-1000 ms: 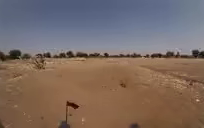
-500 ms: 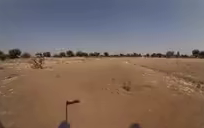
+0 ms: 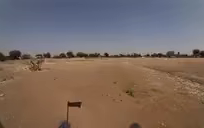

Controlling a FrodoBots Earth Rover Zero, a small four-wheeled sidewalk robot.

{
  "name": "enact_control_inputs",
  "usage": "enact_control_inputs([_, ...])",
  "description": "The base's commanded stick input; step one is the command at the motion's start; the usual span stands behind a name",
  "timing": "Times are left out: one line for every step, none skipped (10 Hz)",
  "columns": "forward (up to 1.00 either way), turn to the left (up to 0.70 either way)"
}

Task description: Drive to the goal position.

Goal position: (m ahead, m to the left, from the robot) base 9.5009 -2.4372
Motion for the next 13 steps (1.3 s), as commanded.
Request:
enact_control_inputs([0.5, 0.0])
enact_control_inputs([0.5, 0.0])
enact_control_inputs([0.5, 0.0])
enact_control_inputs([0.5, 0.0])
enact_control_inputs([0.5, 0.0])
enact_control_inputs([0.5, 0.0])
enact_control_inputs([0.5, 0.0])
enact_control_inputs([0.5, 0.0])
enact_control_inputs([0.5, 0.0])
enact_control_inputs([0.5, 0.0])
enact_control_inputs([0.5, 0.0])
enact_control_inputs([0.5, 0.0])
enact_control_inputs([0.5, 0.0])
